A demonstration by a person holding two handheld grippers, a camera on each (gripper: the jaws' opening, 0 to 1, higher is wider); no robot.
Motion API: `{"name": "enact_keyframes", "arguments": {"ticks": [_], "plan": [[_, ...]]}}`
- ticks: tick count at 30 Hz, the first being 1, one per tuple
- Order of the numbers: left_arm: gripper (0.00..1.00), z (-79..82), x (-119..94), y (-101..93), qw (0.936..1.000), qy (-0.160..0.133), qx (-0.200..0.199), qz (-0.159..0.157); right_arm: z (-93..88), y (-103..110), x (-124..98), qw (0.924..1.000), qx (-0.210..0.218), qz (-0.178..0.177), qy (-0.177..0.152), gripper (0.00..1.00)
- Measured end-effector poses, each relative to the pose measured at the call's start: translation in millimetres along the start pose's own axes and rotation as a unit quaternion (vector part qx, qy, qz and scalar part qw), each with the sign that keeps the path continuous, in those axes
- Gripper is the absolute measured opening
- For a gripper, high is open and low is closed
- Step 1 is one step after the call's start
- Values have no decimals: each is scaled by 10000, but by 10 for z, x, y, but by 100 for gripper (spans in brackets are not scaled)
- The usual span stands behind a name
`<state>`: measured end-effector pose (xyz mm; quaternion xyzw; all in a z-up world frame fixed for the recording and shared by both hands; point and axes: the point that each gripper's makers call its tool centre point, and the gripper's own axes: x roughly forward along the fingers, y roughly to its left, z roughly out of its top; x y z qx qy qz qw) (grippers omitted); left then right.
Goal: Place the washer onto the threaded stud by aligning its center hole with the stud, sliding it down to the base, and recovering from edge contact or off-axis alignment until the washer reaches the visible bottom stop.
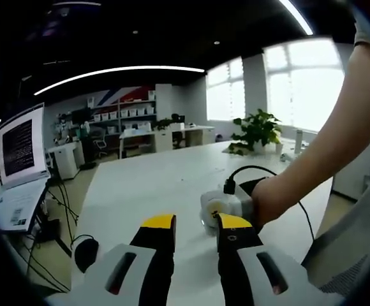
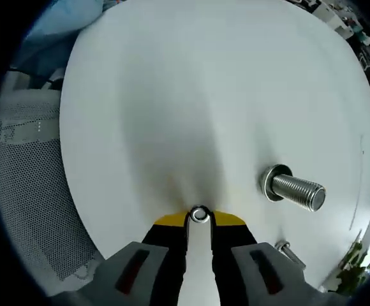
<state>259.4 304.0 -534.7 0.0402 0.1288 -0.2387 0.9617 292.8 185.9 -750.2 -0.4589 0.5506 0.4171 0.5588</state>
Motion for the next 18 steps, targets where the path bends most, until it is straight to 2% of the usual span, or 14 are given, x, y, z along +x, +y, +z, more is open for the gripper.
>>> {"name": "enact_keyframes", "arguments": {"ticks": [3,7,13,18], "plan": [[23,-1,-3,-4,10000,10,44,9,-5,-3,8,10000,-73,-30,10,14],[23,-8,2,-9,10000,25,55,-2,-16,-32,1,9999,26,94,-137,14],[23,-10,1,5,10000,30,38,17,-14,-40,-16,9975,257,177,-641,14],[23,-14,1,3,10000,39,54,22,-17,-31,-26,9956,326,151,-860,14]]}}
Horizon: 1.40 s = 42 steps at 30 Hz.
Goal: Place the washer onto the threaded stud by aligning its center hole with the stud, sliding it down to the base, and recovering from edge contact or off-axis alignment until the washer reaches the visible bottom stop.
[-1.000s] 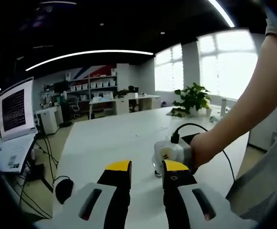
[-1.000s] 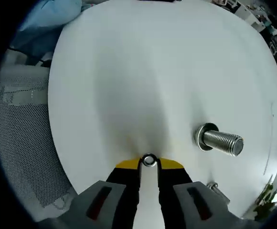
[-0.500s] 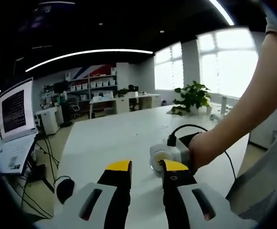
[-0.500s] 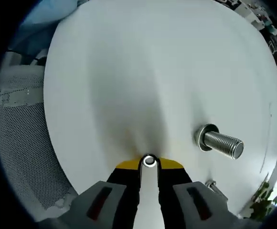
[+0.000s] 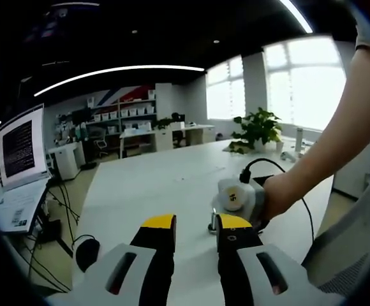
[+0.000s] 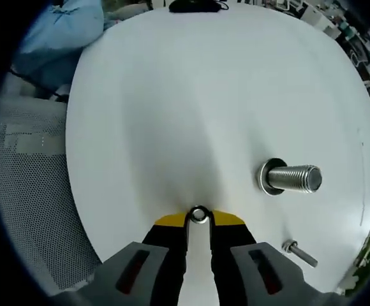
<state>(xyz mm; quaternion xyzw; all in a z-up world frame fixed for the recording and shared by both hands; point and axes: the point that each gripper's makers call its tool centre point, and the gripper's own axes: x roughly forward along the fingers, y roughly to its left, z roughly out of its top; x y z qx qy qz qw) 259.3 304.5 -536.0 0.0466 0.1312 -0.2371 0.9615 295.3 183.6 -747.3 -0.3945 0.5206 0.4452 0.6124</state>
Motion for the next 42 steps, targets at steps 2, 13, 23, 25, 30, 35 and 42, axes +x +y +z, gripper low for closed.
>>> {"name": "enact_keyframes", "arguments": {"ticks": [2,13,23,25,30,35,42], "plan": [[23,1,0,3,10000,-4,-9,7,-2,10,-3,10000,-27,-48,-42,14],[23,-11,8,-22,10000,26,40,-29,-410,-200,-196,9976,626,-204,-191,14],[23,-2,8,-46,9999,24,84,-60,-728,-767,-672,9821,1641,-642,-668,14],[23,-1,10,-48,9999,23,88,-66,-769,-825,-731,9816,1678,-635,-654,14],[22,-5,6,-53,9999,31,102,-72,-757,-952,-836,9819,1577,-783,-699,14],[22,-9,8,-55,9999,47,111,-76,-691,-994,-870,9823,1495,-834,-762,14],[22,-9,3,-43,9999,41,105,-45,-594,-1052,-833,9854,1256,-864,-752,14]]}}
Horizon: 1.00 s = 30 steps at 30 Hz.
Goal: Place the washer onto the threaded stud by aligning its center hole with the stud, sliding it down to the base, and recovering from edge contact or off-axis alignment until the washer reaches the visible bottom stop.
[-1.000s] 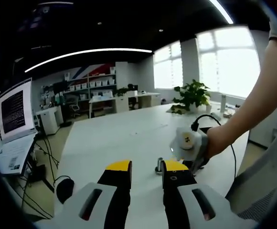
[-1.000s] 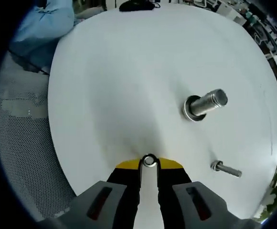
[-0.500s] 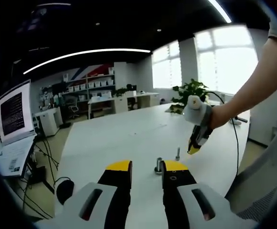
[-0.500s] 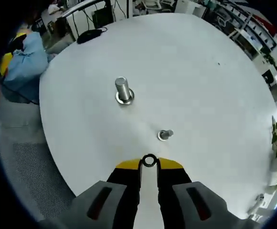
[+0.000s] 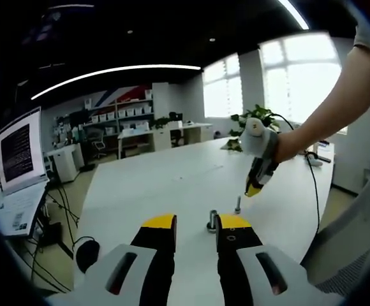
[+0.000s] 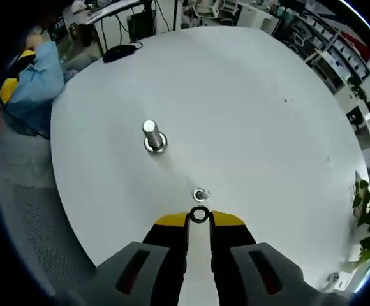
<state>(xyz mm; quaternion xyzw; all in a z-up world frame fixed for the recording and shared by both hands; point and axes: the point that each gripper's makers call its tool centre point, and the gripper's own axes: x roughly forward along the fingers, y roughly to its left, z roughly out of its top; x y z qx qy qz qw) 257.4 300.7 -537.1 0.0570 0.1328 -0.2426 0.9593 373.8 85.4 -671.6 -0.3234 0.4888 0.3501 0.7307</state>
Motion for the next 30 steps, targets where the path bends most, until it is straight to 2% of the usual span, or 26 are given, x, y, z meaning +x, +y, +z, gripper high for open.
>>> {"name": "enact_keyframes", "arguments": {"ticks": [9,11,30], "plan": [[22,-10,6,-14,10000,28,43,-14,86,-24,97,9997,-260,7,32,14],[22,-6,6,-9,10000,17,42,-7,101,-56,100,9986,-505,-114,59,14],[22,-30,6,5,10000,65,-7,3,108,-56,205,9989,-444,43,164,14]]}}
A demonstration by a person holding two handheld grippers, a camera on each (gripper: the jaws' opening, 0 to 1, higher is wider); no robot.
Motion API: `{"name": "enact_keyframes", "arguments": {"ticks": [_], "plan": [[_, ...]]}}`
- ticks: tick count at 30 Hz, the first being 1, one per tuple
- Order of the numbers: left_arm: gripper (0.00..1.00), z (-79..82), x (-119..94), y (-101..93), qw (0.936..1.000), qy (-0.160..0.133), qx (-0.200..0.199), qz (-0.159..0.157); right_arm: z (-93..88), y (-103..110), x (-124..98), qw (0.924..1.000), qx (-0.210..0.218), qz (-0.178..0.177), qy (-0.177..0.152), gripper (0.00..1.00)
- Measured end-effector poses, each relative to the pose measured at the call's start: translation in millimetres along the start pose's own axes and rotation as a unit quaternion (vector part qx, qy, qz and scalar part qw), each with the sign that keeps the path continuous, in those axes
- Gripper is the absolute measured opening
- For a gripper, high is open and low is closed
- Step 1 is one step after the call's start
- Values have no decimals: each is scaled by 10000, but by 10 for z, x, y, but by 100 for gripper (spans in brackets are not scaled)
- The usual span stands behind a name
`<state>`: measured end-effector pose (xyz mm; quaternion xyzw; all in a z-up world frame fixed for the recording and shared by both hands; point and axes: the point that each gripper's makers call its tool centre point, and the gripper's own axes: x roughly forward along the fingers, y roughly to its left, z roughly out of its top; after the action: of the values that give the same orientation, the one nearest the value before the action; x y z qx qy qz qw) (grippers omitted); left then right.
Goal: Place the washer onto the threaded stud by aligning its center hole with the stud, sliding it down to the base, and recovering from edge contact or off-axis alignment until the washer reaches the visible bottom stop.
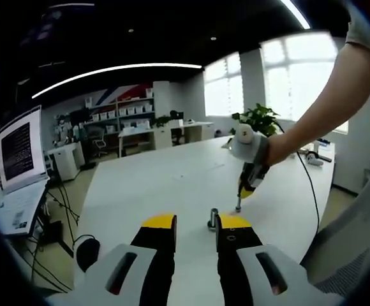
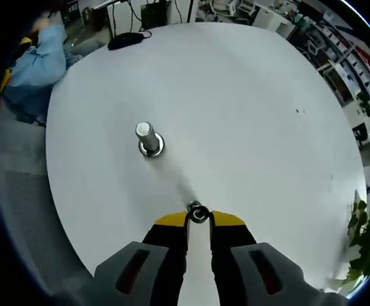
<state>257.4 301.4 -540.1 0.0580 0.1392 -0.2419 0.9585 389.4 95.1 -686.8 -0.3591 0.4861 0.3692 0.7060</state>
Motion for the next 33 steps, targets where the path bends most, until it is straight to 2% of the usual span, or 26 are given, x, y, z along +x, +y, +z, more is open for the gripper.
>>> {"name": "enact_keyframes", "arguments": {"ticks": [15,23,28,33], "plan": [[22,-21,12,-1,10000,37,-23,-17,-14,2,39,10000,9,60,-20,15],[22,-11,2,6,10000,21,-12,8,-66,-2,-83,9999,106,13,-105,19],[22,-10,5,-1,10000,21,9,-1,-93,-10,-240,9989,288,-78,-349,20],[22,-15,15,-33,10000,33,38,-48,-48,0,-458,9956,427,-220,-801,20]]}}
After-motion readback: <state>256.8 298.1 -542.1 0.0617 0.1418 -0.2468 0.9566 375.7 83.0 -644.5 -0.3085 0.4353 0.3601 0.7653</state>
